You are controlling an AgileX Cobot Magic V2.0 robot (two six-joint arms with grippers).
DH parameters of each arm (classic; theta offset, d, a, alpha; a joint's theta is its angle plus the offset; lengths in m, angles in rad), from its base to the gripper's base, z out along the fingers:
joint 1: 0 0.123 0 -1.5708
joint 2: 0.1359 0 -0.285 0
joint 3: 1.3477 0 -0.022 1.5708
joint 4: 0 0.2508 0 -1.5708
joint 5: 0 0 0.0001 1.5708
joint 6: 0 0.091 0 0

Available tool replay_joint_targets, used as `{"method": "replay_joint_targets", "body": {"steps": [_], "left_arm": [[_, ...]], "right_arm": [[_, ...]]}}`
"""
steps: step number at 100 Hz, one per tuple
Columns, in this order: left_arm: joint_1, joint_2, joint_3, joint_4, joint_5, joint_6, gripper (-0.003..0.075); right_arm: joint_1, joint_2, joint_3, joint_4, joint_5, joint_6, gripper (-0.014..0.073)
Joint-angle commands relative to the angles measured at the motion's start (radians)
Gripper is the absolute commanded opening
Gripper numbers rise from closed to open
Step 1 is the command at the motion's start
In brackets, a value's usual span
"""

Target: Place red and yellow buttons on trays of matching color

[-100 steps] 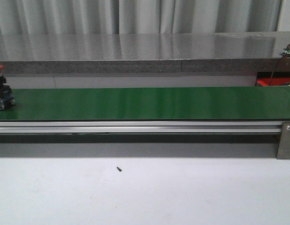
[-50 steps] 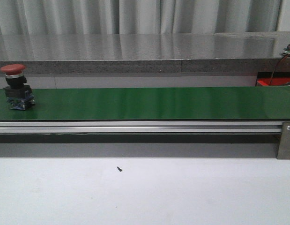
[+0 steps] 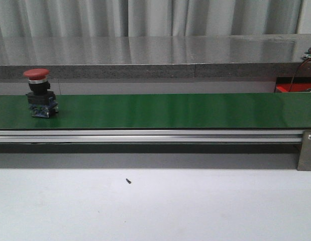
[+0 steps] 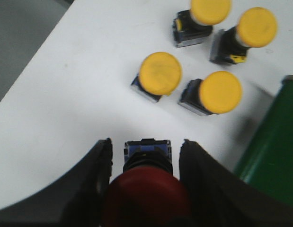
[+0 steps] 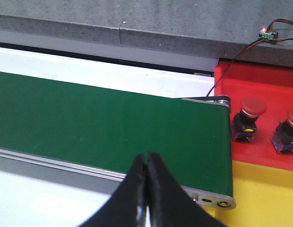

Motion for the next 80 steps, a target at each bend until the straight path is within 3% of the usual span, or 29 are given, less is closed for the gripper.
{"method": "replay_joint_targets", "body": {"steps": [1, 35, 65, 72, 80], "left_arm": [[-0.057, -0.063, -0.027, -0.019, -0.014, 0.009, 0.0033], [-0.259, -0.044, -0.027, 0.033, 0.011, 0.009, 0.0033], [-0.315, 0.017, -0.027, 0.031, 0.034, 0.009, 0.0038], [-0.315, 0.017, -0.027, 0.015, 0.038, 0.009, 0.0092], [-0.315, 0.017, -0.027, 0.005, 0.038, 0.009, 0.0235]], "right_arm": [[0.001, -0.007, -0.025, 0.007, -0.067, -0.009, -0.0068], [0.001, -0.007, -0.025, 0.007, -0.067, -0.009, -0.0068], [0.001, -0.007, -0.025, 0.007, -0.067, -0.009, -0.0068], [0.001, -0.007, -0.025, 0.007, -0.067, -0.009, -0.0068], [0.001, -0.007, -0.025, 0.007, -0.067, -0.009, -0.0068]]}}
